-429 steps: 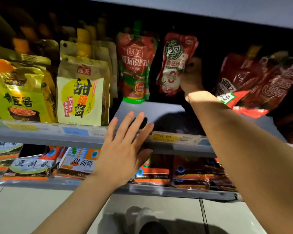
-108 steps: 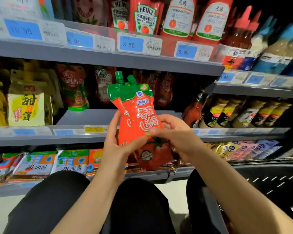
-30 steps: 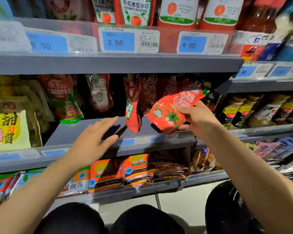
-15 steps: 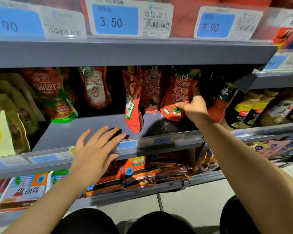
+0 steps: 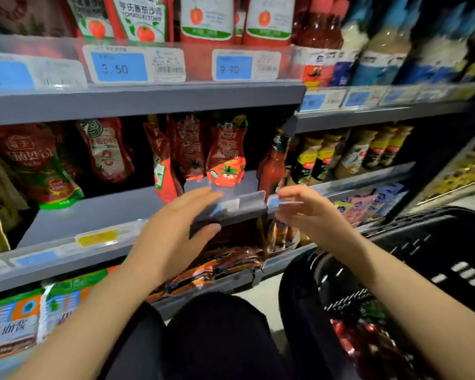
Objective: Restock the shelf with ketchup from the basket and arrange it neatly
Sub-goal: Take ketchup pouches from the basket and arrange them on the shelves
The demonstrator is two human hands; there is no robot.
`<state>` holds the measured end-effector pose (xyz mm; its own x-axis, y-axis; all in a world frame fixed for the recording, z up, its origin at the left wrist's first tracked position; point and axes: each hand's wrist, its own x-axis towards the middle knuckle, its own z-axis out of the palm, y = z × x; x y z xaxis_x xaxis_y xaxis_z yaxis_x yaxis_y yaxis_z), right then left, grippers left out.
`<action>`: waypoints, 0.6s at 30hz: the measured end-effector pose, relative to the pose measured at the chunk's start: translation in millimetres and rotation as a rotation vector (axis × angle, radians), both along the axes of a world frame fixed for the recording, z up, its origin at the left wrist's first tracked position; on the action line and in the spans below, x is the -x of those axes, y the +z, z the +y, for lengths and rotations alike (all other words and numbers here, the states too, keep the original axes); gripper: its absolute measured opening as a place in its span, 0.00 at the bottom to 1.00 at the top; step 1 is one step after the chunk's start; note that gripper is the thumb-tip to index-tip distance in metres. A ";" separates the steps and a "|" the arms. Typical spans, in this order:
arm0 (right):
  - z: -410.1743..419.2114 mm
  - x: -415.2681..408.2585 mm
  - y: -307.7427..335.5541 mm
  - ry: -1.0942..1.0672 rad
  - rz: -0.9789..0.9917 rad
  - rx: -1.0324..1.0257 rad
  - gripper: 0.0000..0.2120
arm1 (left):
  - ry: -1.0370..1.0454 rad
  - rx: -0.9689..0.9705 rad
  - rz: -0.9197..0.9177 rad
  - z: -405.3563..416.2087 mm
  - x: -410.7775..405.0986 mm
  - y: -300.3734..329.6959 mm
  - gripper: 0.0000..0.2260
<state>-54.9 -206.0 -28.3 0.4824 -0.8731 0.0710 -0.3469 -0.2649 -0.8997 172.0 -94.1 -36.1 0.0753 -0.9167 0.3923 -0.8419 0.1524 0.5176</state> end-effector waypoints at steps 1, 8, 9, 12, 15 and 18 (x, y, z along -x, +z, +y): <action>13.5 21.9 7.3 -0.004 0.010 0.009 0.14 | -0.054 0.033 0.066 1.3 24.8 12.7 0.20; 72.4 186.1 10.2 -0.250 0.190 -0.205 0.06 | -0.499 -0.078 0.053 9.4 172.9 24.7 0.22; 75.8 203.9 3.6 -0.298 0.225 -0.232 0.05 | -0.509 -0.107 -0.001 10.4 186.5 17.2 0.24; 76.4 241.9 -22.1 -0.326 0.360 -0.318 0.07 | -0.523 -0.176 -0.235 15.1 211.3 -6.3 0.29; 66.3 264.5 -60.9 -0.198 0.667 -0.343 0.16 | -0.534 -0.217 -0.419 22.4 215.1 -26.9 0.26; 73.3 270.3 -90.2 0.175 1.167 -0.571 0.26 | -0.539 -0.281 -0.432 28.7 214.0 -34.1 0.25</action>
